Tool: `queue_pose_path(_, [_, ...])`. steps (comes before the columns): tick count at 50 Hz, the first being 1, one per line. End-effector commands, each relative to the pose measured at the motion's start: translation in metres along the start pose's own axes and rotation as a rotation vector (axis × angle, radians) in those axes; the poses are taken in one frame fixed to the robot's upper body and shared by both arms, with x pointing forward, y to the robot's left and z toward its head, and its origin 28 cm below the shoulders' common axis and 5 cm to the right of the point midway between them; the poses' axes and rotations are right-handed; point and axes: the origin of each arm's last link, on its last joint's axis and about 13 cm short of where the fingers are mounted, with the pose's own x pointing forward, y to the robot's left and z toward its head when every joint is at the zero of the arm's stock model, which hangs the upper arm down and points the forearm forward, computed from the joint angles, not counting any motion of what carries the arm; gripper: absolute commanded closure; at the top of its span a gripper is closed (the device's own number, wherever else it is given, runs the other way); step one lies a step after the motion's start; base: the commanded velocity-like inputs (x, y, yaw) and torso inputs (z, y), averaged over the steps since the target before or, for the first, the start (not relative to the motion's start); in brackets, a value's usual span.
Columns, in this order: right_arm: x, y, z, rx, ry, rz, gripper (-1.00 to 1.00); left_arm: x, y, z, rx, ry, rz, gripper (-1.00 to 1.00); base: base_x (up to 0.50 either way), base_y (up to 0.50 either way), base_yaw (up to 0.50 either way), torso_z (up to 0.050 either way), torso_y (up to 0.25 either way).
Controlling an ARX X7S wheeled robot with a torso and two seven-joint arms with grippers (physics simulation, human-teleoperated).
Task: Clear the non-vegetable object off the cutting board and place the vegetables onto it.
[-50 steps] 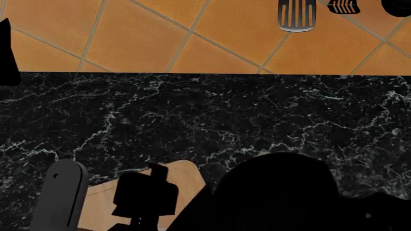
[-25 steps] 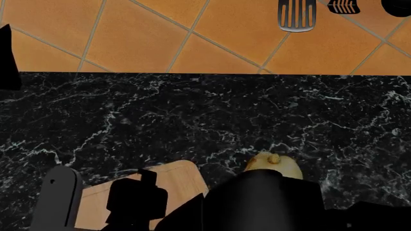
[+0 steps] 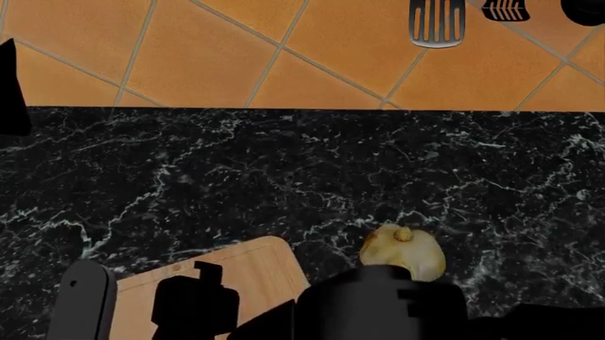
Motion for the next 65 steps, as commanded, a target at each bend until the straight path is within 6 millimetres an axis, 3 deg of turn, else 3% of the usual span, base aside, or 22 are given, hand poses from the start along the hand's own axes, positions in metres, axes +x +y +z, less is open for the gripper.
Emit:
queue_pose_path(1, [0.015, 0.001, -0.003, -0.016, -0.017, 0.011, -1.00, 0.002, -0.001, -0.001, -0.025, -0.001, -0.012, -1.00, 0.02, 0.00, 0.00, 0.000, 0.000])
queue_pose_path(4, [0.017, 0.002, -0.006, -0.011, -0.006, 0.019, -1.00, 0.002, -0.002, -0.002, -0.025, 0.001, -0.013, -1.00, 0.02, 0.00, 0.00, -0.004, 0.000])
queue_pose_path(5, [0.017, 0.003, -0.006, -0.011, -0.007, 0.021, 1.00, 0.002, -0.002, -0.002, -0.026, 0.001, -0.013, -1.00, 0.02, 0.00, 0.00, 0.000, 0.000])
queue_pose_path(17, [0.011, 0.007, -0.004, -0.032, -0.007, 0.048, 1.00, 0.000, 0.000, 0.002, -0.028, -0.008, -0.009, -1.00, 0.02, 0.00, 0.00, -0.003, 0.000])
queue_pose_path(25, [-0.022, -0.005, 0.011, -0.047, -0.046, -0.043, 1.00, -0.001, 0.001, 0.006, -0.031, -0.018, -0.008, -1.00, 0.02, 0.00, 0.00, 0.000, 0.000])
queue_pose_path(32, [-0.042, -0.010, 0.013, -0.043, -0.043, -0.115, 1.00, -0.002, 0.000, 0.012, -0.025, -0.030, -0.009, -1.00, 0.02, 0.00, 0.00, 0.000, 0.000])
queue_pose_path(65, [-0.095, -0.064, -0.024, 0.252, 0.018, -0.498, 1.00, -0.004, -0.004, 0.016, -0.007, -0.040, -0.013, -1.00, 0.02, 0.00, 0.00, 0.000, 0.000])
